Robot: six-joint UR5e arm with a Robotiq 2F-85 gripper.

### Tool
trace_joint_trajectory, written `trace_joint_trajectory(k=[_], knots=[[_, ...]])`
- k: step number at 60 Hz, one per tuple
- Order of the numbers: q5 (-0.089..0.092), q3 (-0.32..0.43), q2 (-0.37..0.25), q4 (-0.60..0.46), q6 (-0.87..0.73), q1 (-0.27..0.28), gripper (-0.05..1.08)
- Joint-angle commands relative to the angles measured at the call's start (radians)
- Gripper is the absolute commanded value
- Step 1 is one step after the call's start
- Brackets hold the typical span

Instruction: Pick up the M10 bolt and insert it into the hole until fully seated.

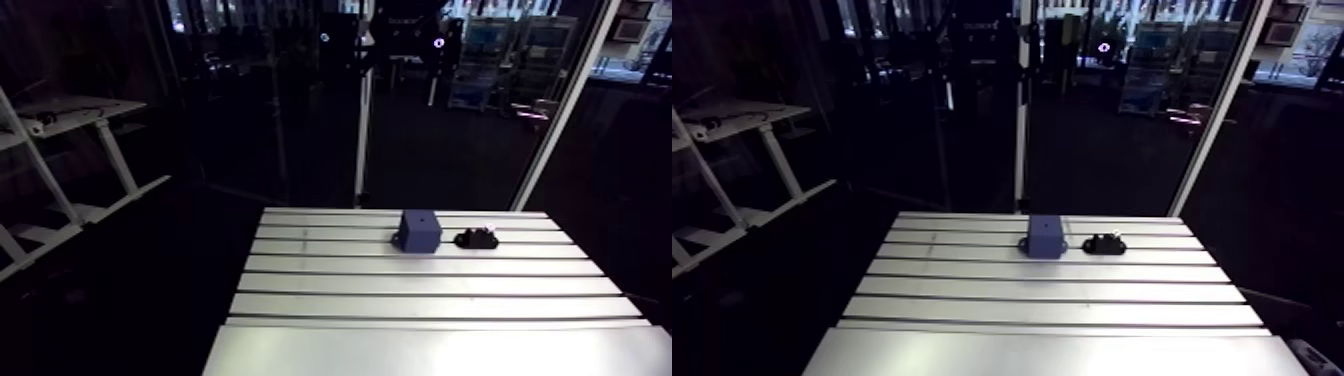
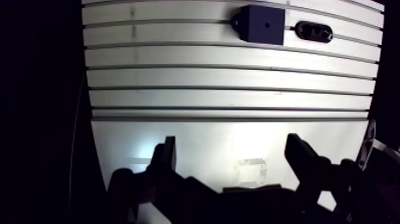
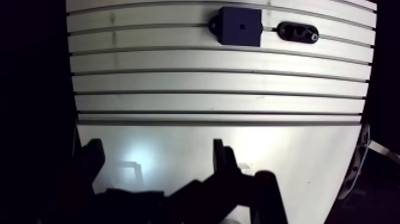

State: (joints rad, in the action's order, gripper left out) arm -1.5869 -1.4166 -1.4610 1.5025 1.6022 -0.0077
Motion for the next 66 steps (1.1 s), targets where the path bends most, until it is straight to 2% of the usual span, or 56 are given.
trace_joint_trajectory(k=[1,44,50,57,66], knots=[[-0.003,-0.018,-0.003,0.063,0.012,-0.011,0.01],[-0.006,-0.020,-0.003,0.069,0.017,-0.027,0.01],[-0.006,-0.028,-0.004,0.103,0.059,-0.039,0.01],[-0.005,-0.076,-0.009,0.211,0.148,-0.085,0.01],[0.001,-0.125,-0.011,0.326,0.226,-0.180,0.01]])
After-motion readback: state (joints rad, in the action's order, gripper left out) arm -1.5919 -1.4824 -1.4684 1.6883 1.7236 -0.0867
